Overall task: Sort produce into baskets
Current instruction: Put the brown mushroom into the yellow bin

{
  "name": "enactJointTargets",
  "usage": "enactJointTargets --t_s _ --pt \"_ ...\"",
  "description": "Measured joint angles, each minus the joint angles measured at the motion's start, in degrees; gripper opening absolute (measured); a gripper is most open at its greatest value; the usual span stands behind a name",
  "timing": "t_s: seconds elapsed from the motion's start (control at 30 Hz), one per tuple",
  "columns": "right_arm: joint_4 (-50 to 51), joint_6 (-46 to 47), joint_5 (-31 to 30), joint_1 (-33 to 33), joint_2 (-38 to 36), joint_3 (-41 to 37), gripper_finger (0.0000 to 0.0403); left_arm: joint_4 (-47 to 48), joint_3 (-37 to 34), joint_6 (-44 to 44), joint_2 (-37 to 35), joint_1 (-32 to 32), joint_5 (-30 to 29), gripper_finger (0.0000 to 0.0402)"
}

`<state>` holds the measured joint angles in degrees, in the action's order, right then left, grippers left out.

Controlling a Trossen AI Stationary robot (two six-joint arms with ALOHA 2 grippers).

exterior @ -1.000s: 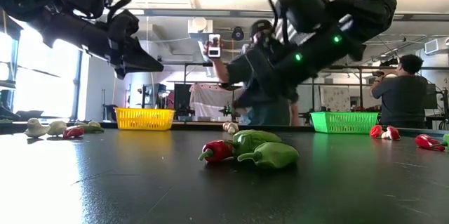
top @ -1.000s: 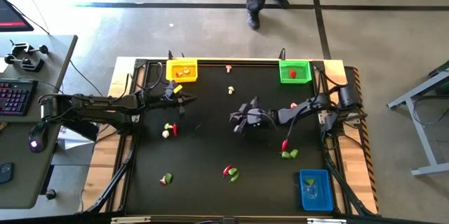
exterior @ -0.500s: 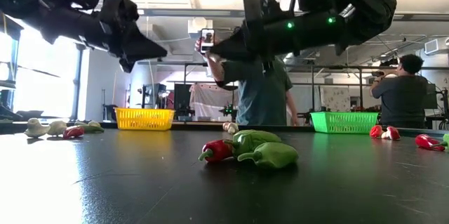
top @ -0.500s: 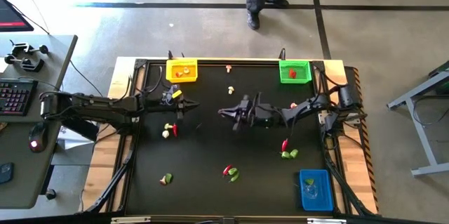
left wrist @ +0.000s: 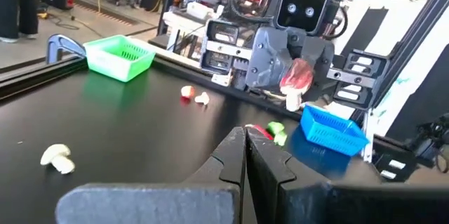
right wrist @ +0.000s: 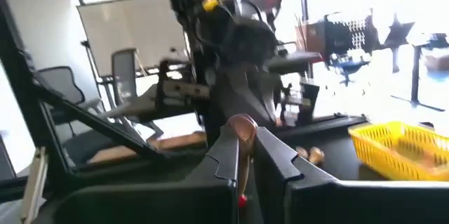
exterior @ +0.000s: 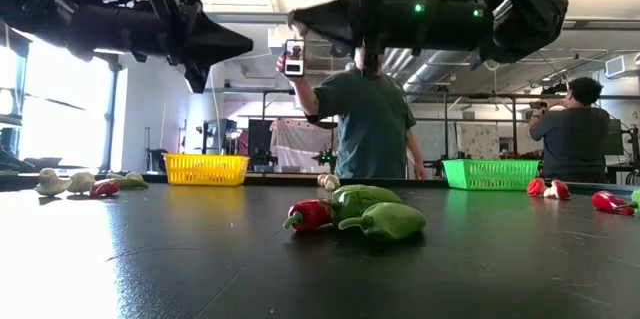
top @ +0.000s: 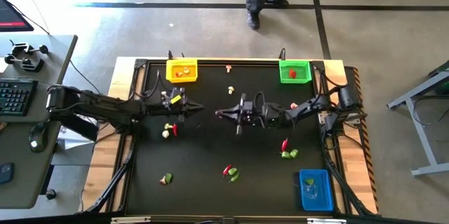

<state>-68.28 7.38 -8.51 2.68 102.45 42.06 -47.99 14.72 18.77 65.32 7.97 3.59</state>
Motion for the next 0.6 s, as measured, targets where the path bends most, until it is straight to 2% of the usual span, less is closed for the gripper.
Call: enactJointTargets --t_s 0.2,0.3,0.6 --pt "-3.3 -4.8 3.0 1.3 0.0 0.0 0.0008 -5.6 3.1 0.6 6.9 -2.4 -1.5 0.0000" --pt "-3.4 -5.6 3.0 1.9 0.0 0.0 0.0008 -5.6 5.7 -2.3 9.8 -3.9 -2.0 0.0008" --pt "-3.5 -6.4 3.0 2.8 0.0 0.0 0.0008 -5.4 11.8 -10.7 14.2 -7.5 -2.7 0.0074"
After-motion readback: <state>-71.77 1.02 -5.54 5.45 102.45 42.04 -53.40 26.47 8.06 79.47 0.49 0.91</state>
